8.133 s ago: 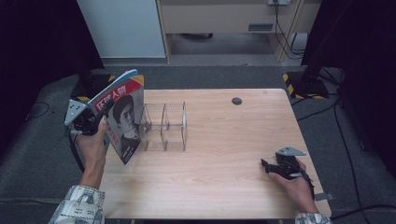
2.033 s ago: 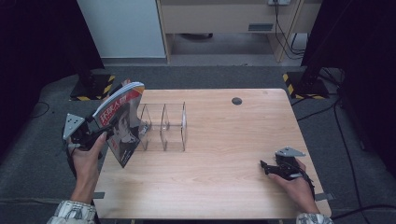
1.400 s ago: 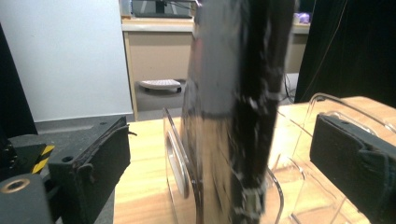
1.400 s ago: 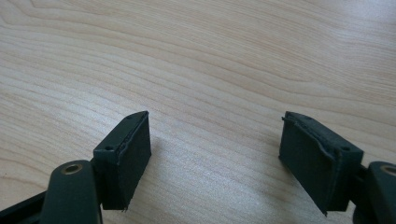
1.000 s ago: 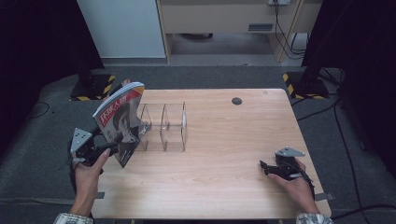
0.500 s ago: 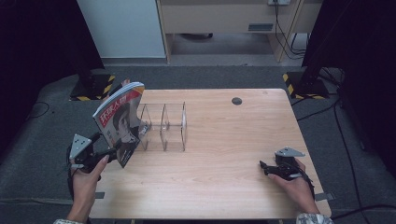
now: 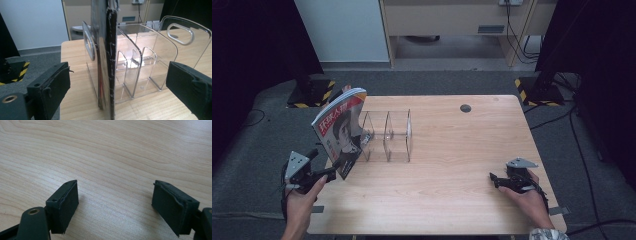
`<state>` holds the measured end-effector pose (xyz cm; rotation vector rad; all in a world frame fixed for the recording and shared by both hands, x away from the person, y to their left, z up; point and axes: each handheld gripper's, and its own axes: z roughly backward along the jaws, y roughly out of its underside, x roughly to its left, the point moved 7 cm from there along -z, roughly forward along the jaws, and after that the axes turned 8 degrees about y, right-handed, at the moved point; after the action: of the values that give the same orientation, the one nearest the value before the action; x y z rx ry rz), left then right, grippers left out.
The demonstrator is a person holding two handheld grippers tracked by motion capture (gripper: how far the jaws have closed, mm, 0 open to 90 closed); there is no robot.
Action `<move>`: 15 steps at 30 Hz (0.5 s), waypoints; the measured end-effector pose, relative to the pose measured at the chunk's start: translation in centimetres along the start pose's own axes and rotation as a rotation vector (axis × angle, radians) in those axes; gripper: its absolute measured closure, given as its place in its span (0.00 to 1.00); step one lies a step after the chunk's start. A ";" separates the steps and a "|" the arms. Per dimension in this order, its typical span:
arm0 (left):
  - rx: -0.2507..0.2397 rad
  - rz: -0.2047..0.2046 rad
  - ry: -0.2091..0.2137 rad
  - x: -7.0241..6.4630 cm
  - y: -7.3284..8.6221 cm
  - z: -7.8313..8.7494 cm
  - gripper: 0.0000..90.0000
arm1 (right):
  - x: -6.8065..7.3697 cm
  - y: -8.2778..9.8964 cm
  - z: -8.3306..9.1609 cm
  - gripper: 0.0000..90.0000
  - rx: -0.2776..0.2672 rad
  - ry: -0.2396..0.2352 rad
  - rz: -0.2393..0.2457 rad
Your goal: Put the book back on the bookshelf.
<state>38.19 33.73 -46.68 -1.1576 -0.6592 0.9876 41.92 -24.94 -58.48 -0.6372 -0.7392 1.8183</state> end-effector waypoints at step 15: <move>0.012 -0.008 0.035 -1.3 1.1 1.2 0.07 | 0.0 0.0 0.0 0.23 0.000 -0.002 0.002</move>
<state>36.30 33.20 -47.29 -1.1585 -0.6293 0.9614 41.92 -24.92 -58.50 -0.6360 -0.7400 1.8212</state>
